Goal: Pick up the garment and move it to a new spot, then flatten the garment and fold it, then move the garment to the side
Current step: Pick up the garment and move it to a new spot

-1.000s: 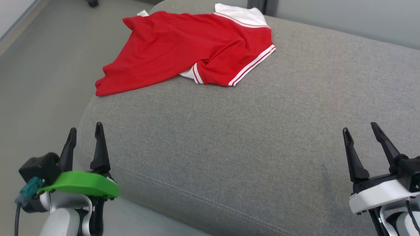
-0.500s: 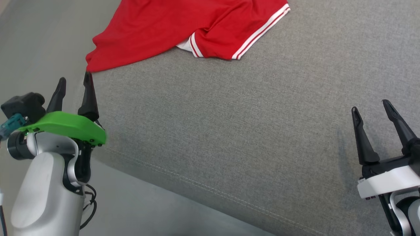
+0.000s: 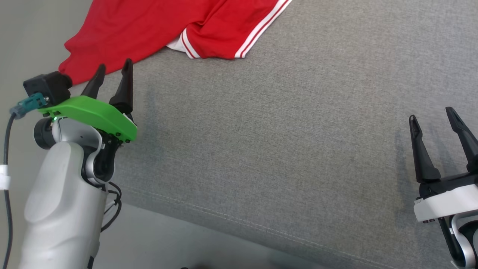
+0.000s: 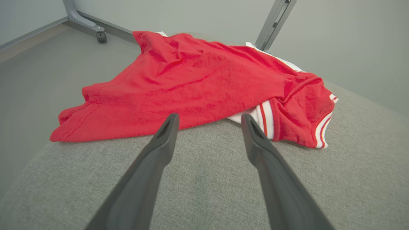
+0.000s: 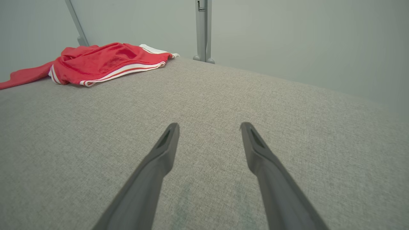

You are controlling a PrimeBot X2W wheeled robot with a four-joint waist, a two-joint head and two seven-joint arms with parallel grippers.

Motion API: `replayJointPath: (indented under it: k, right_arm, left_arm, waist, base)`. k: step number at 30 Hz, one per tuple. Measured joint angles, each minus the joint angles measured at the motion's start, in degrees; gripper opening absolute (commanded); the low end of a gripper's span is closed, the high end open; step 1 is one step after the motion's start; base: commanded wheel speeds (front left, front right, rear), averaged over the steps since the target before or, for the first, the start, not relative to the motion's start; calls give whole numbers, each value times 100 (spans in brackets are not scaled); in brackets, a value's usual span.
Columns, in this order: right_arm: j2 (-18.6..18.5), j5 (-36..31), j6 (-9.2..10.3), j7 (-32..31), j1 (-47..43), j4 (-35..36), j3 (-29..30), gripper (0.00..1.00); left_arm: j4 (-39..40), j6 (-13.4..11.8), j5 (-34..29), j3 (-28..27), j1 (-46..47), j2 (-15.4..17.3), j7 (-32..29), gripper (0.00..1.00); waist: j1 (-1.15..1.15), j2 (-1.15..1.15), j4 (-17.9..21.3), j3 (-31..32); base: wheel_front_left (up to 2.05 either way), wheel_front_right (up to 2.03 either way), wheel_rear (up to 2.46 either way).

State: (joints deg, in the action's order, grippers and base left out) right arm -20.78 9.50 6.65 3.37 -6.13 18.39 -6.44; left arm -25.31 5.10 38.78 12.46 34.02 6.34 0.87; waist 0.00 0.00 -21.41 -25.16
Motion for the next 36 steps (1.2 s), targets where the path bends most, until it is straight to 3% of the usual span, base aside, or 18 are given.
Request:
replayJointPath:
  k: [22,36]
  right_arm:
    - [100,-44,44,-175,-29,416,157,100]
    - [264,-44,45,-172,-96,548,283,100]
  left_arm:
    - [-980,197,36,364,965,158,-56,100]
    - [-1249,202,625,452,1328,-19,-55,100]
  waist:
    - [0,0,584,-359]
    - [0,0,911,-565]
  base:
    - [0,0,0]
    - [0,0,0]
